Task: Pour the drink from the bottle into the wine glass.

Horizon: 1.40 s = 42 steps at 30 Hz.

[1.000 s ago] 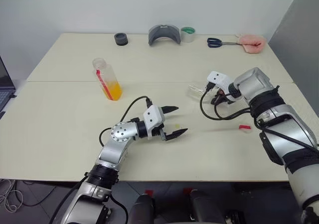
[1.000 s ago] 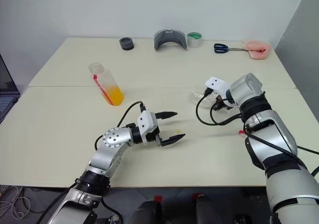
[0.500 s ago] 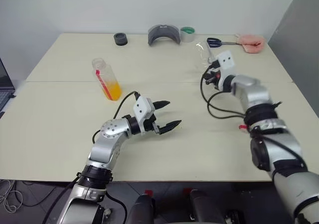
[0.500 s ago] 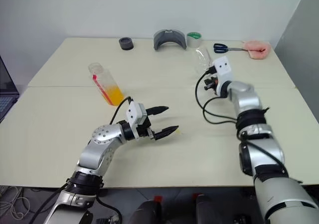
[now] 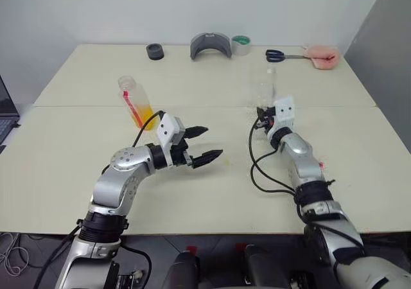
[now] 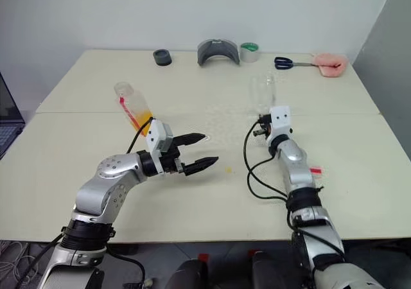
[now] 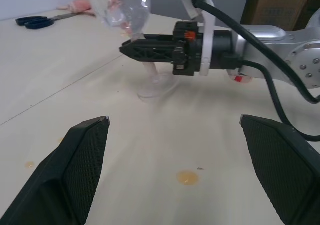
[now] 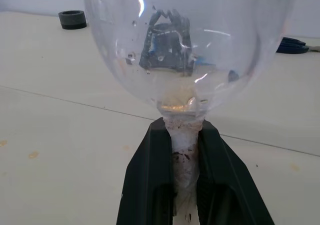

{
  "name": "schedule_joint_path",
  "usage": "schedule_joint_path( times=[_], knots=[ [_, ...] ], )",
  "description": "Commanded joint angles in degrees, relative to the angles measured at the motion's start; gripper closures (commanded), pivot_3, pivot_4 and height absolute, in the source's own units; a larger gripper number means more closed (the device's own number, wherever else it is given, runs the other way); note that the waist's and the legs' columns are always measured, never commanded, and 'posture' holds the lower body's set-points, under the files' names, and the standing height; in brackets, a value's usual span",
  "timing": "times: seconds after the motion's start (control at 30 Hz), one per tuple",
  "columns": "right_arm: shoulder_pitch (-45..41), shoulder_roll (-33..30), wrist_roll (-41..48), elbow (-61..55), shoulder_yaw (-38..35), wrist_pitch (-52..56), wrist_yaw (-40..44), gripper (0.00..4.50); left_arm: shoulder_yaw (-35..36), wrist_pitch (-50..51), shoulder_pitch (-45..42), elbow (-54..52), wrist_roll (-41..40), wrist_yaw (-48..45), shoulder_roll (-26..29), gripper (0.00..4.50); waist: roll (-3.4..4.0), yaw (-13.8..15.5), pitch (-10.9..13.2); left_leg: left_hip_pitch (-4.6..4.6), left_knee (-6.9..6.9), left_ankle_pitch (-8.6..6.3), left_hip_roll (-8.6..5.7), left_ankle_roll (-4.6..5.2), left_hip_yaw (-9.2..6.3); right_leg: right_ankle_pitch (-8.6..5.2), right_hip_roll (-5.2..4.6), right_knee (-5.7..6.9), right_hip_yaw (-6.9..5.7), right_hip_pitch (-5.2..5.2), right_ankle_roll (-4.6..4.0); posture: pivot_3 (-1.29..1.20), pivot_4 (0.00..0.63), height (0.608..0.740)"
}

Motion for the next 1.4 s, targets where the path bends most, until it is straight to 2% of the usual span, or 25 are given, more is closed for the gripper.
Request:
schedule_joint_path(
  times=[0.03, 0.27, 0.47, 0.57, 0.87, 1.17, 1.2, 1.27, 1.4],
  knots=[
    [4.8, 0.04, 0.57, -2.38, 0.61, 5.4, -0.16, 4.29, 0.92, -0.45, -1.17, -1.56, -0.74, -0.55, 0.48, 0.0, -0.01, 0.01, -0.03, 0.04, 0.0, 0.0, 0.0, 0.0, -0.01, 0.0, 0.0, -0.01, -0.01, 0.04, 0.0, 0.0, 0.15, 0.74],
    [12.3, 1.22, -0.59, -11.09, 3.81, 8.11, -0.52, 4.29, 0.64, -0.31, -1.08, -1.77, -0.44, -0.52, 0.8, 0.0, -0.02, 0.01, -0.13, 0.07, -0.01, 0.0, 0.01, 0.0, -0.01, 0.0, 0.02, -0.02, 0.0, 0.07, 0.01, 0.0, 0.15, 0.74],
    [5.15, 5.02, 5.85, -10.05, 2.26, 5.46, 3.66, 4.29, 3.22, -1.28, -0.07, -3.21, 0.9, 3.69, 1.59, 0.0, -0.02, -0.84, -0.12, 0.13, -0.05, 0.0, 0.1, 0.01, 0.06, 0.0, 0.12, -0.01, 0.06, 0.04, 0.01, 0.0, 0.15, 0.74],
    [1.72, 5.6, 5.34, -7.0, 3.2, 2.92, 5.52, 4.29, 4.76, -0.21, 1.12, -4.92, 0.27, 5.01, 2.56, 0.0, 0.0, -1.62, -0.1, 0.14, -0.1, 0.0, 0.18, 0.01, 0.04, 0.0, 0.19, 0.02, 0.06, -0.01, 0.0, 0.0, 0.15, 0.74],
    [-10.05, 8.73, 1.61, 14.51, 6.08, -9.69, 8.44, 4.29, 8.44, 1.29, 4.86, -9.36, 0.6, 9.69, 4.23, 0.0, 0.02, -1.62, -0.06, 0.04, -0.08, 0.0, 0.07, 0.0, 0.01, 0.0, 0.09, -0.01, 0.03, -0.04, -0.01, 0.0, 0.15, 0.74],
    [-12.28, 10.1, 0.18, 22.36, 7.33, -13.71, 10.45, 4.29, 9.76, 1.17, 6.23, -11.04, -0.05, 12.03, 4.16, 0.0, 0.02, -1.64, -0.06, 0.03, -0.05, 0.0, 0.05, 0.0, -0.01, 0.01, 0.05, -0.01, 0.03, -0.04, 0.0, 0.0, 0.15, 0.74],
    [-12.34, 10.1, 0.07, 22.61, 7.33, -13.87, 10.49, 3.56, 9.84, 1.19, 6.27, -11.15, -0.25, 12.13, 4.15, 0.0, 0.02, -1.64, -0.06, 0.04, -0.05, 0.0, 0.05, 0.0, -0.01, 0.01, 0.05, 0.0, 0.03, -0.04, 0.0, 0.0, 0.15, 0.74],
    [-12.48, 10.13, -0.15, 22.91, 7.3, -14.06, 10.53, 3.04, 9.98, 1.28, 6.25, -11.36, -0.6, 12.25, 4.12, 0.0, 0.02, -1.65, -0.06, 0.04, -0.05, 0.0, 0.05, 0.0, -0.01, 0.01, 0.06, 0.01, 0.03, -0.04, 0.0, 0.0, 0.15, 0.74],
    [-12.77, 10.23, -0.27, 23.17, 7.18, -14.33, 10.85, 1.6, 10.04, 1.23, 6.02, -11.59, -1.26, 12.58, 3.97, 0.0, 0.02, -1.65, -0.05, 0.03, -0.06, 0.0, 0.05, 0.0, 0.0, 0.01, 0.05, 0.0, 0.04, -0.05, 0.0, 0.0, 0.15, 0.74]
  ],
)
